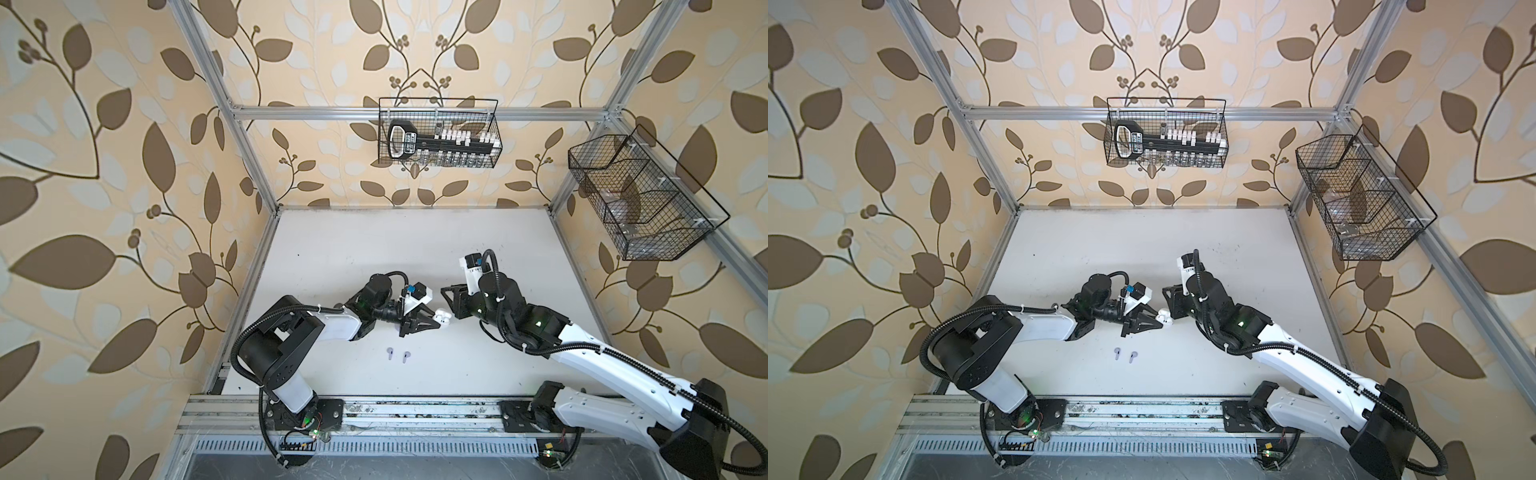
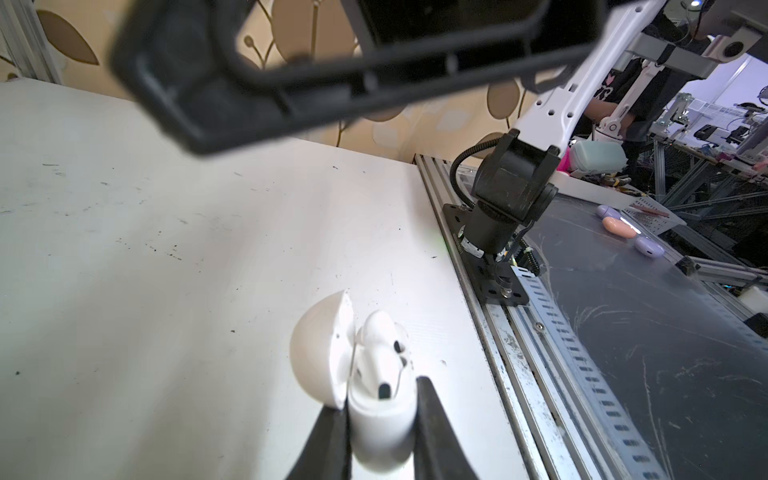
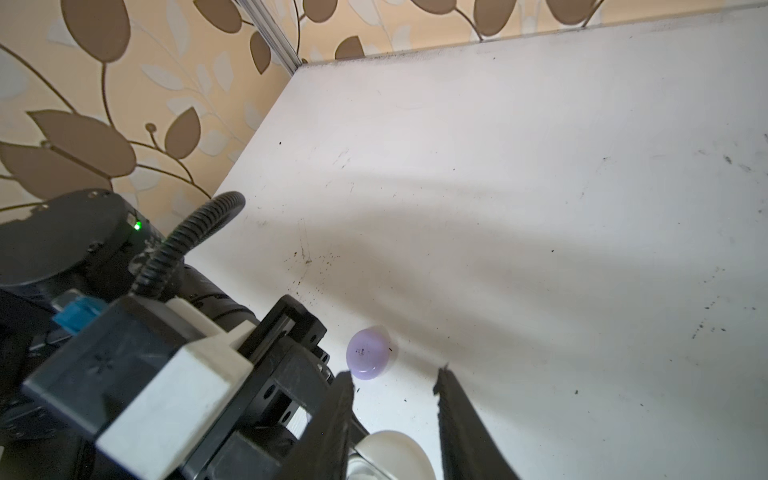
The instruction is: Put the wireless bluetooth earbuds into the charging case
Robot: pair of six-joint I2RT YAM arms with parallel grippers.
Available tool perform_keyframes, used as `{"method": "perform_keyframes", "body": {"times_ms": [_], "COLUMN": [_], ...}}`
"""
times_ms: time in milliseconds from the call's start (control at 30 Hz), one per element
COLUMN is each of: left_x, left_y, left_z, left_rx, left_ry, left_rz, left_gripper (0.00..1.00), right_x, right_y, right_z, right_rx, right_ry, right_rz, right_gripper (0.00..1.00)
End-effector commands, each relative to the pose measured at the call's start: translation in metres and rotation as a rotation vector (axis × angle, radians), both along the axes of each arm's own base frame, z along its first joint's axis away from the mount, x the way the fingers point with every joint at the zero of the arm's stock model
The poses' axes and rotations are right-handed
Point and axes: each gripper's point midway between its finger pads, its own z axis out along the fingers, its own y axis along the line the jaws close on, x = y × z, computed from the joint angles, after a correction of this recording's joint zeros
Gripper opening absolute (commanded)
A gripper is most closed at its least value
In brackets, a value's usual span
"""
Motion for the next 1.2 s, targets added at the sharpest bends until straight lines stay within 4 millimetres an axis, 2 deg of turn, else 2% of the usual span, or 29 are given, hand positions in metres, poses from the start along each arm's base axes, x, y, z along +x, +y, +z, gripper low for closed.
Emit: {"method": "perform_keyframes", "body": {"times_ms": [0, 100, 333, 500, 867, 1167], "left_x": [0.000, 0.007, 0.021, 0.035, 0.038, 0.028], "left_y": [-0.001, 0.000, 0.005, 0.008, 0.012, 0.010], "left_z": [0.016, 0.009, -0.009, -0.016, -0.017, -0.021], "left_rx": [-0.031, -0.005, 0.064, 0.101, 0.094, 0.095], "left_ry": [-0.084, -0.118, -0.228, -0.329, -0.442, -0.460], "left_rz": [-0.011, 0.031, 0.110, 0.189, 0.227, 0.183], "left_gripper": [0.00, 0.00, 0.00, 0.00, 0.00, 0.00], "right_x": [0.000, 0.001, -0.001, -0.001, -0.002, 0.007], "right_y": [-0.008, -0.008, -0.002, 0.003, 0.020, 0.031], "right_z": [-0.002, -0.010, -0.046, -0.056, -0.081, -0.091], "right_rx": [0.014, 0.020, 0.009, 0.061, 0.104, 0.097], "right_ry": [0.044, 0.091, 0.216, 0.247, 0.324, 0.347], "right_rz": [-0.023, -0.032, -0.031, -0.018, 0.024, 0.044], "right_gripper": [0.33, 0.32, 0.31, 0.31, 0.31, 0.30]}}
